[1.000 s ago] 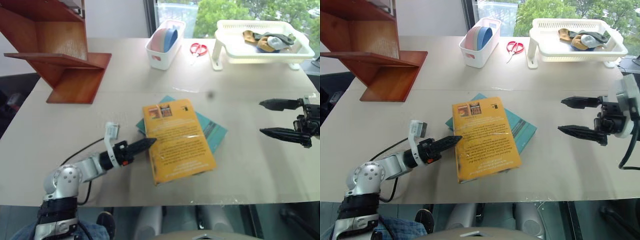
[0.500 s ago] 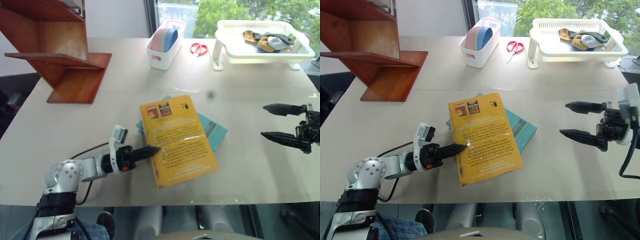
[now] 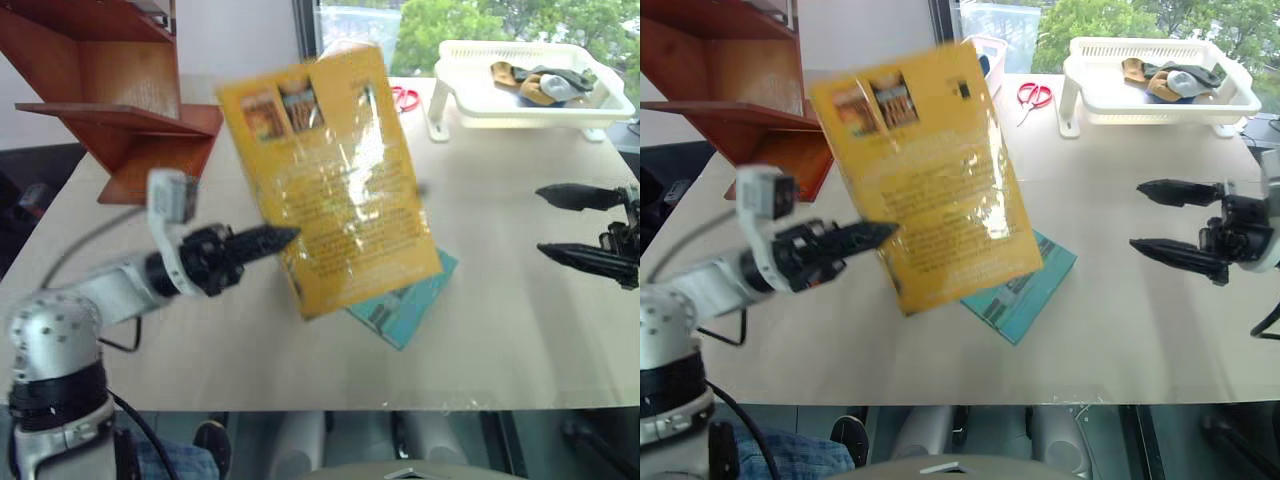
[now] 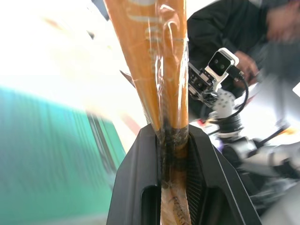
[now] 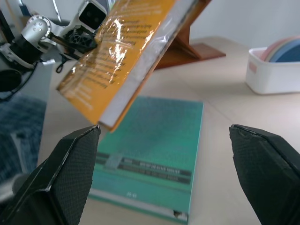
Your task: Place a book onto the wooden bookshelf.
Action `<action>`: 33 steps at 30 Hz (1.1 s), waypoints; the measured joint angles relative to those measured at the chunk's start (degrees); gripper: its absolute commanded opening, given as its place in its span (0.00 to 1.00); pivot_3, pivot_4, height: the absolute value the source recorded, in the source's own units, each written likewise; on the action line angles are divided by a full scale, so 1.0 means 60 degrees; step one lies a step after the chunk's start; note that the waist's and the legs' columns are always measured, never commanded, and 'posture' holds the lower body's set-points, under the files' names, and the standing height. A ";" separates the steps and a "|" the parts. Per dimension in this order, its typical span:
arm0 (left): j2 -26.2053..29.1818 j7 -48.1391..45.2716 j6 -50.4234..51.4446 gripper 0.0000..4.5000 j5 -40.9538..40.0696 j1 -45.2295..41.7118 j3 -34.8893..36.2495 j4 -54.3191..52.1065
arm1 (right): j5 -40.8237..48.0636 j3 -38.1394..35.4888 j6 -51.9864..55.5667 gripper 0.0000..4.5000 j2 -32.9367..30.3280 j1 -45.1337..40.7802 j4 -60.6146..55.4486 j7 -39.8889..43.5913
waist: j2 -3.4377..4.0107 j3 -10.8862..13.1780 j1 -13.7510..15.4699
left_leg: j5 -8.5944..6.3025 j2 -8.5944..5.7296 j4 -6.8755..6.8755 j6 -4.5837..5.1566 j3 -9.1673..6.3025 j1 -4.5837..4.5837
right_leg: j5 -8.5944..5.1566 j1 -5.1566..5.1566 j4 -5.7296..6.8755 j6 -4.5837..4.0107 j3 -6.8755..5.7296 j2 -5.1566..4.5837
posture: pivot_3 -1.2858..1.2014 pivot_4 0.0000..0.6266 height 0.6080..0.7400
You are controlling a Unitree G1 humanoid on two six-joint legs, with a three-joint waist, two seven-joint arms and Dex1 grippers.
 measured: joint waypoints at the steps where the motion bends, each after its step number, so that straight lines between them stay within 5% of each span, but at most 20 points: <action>1: 0.0471 -0.0158 -0.0345 0.04 0.0457 -0.0365 -0.0044 0.0011 | 0.0148 0.0030 0.0096 1.00 0.0053 -0.0296 0.0159 0.0024 | 0.0001 0.0001 -0.0004 | 0.0000 -0.0001 0.0000 0.0000 0.0005 0.0005 | -0.0001 0.0002 0.0005 -0.0001 0.0004 0.0000 | 0.52 0.24 1.00; 6: 0.2764 -0.1882 -0.3293 0.04 0.3602 -0.2149 -0.0626 0.0896 | 0.0542 0.0254 0.0377 1.00 0.0507 -0.1662 0.1054 0.0078 | 0.0015 0.0009 0.0012 | -0.0001 -0.0006 -0.0030 0.0001 0.0032 0.0001 | -0.0003 -0.0008 -0.0019 -0.0003 0.0014 -0.0001 | 0.52 0.24 1.00; 13: 0.4243 -0.3573 -0.8751 0.04 0.8283 -0.3276 -0.2524 0.3261 | 0.0706 0.0500 0.0518 1.00 0.1032 -0.2679 0.1762 0.0244 | 0.0047 0.0036 0.0032 | -0.0002 -0.0002 -0.0039 0.0002 0.0074 -0.0009 | -0.0005 -0.0021 -0.0024 -0.0003 0.0019 0.0004 | 0.52 0.24 1.00; 23: 0.4485 -0.2964 -1.3943 0.04 1.2422 -0.5750 -0.3858 0.7081 | 0.1669 0.0387 0.1366 1.00 0.1492 -0.3677 0.2343 0.0376 | 0.0047 0.0039 0.0053 | 0.0002 -0.0003 0.0027 0.0004 0.0064 -0.0211 | 0.0000 -0.0221 0.0036 0.0002 0.0003 0.0011 | 0.52 0.24 1.00; 33: 0.4508 -0.2375 -1.6303 0.04 1.4971 -0.7508 -0.5238 0.9991 | 0.1609 0.0418 0.1359 1.00 0.1783 -0.3778 0.2399 0.0417 | 0.0055 0.0043 -0.0019 | 0.0003 -0.0022 0.0156 0.0007 0.0059 -0.0306 | -0.0002 -0.0319 0.0186 0.0004 0.0000 0.0029 | 0.52 0.24 1.00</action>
